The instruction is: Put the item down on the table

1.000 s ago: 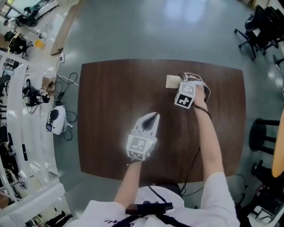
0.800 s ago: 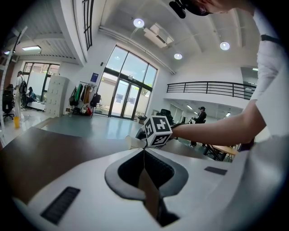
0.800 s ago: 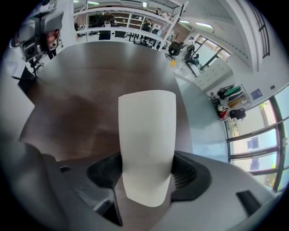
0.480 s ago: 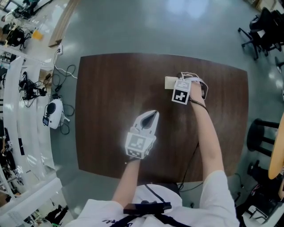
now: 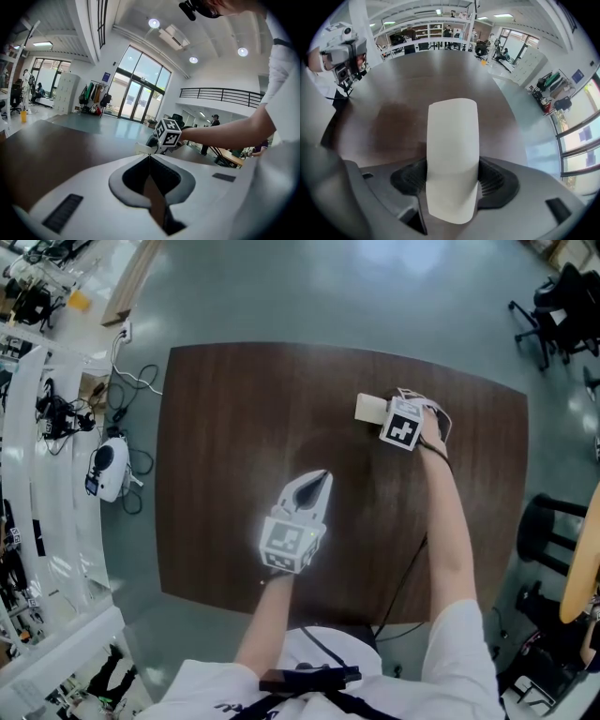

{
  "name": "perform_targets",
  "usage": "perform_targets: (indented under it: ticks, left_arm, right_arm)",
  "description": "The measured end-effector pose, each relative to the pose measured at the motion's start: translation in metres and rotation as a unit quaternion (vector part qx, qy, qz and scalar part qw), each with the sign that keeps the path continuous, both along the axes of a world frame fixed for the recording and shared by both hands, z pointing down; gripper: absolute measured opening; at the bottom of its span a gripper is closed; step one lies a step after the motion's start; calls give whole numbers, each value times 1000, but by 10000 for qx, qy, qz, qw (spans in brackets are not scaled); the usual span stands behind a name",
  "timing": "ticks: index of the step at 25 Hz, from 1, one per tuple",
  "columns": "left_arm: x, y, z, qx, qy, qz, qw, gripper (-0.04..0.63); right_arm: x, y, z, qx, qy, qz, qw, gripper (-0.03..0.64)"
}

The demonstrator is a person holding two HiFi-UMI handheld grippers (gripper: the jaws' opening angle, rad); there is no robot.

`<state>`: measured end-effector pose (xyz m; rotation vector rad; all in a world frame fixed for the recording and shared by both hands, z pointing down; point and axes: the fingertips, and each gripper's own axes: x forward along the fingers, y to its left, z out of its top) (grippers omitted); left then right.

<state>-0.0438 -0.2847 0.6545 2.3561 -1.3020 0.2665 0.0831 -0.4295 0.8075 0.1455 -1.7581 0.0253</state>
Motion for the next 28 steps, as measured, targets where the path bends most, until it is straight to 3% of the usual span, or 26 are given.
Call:
perform_targets:
  ticks: [6, 18, 23, 24, 26, 28]
  left_arm:
    - [3, 3, 5, -61, 57, 10, 10000, 14]
    - [16, 14, 1, -22, -2, 73, 10000, 14]
    - [19, 20, -1, -30, 36, 13, 10000, 14]
    - [19, 21, -4, -14, 47, 2, 10000, 14]
    - [17, 22, -8, 31, 62, -12, 10000, 14]
    - [16, 24, -12, 64, 84, -31, 9999, 14]
  right_arm:
    - [-4, -2, -1, -43, -521, 203, 9984, 298]
    - [-2, 3, -2, 309, -225, -258, 9989, 298]
    - [5, 2, -5, 765, -344, -201, 9963, 299]
    - [5, 3, -6, 848, -340, -200, 9956, 303]
    - [6, 4, -8, 957, -312, -193, 9947, 401]
    - [6, 5, -18, 1116, -337, -143, 9931, 411]
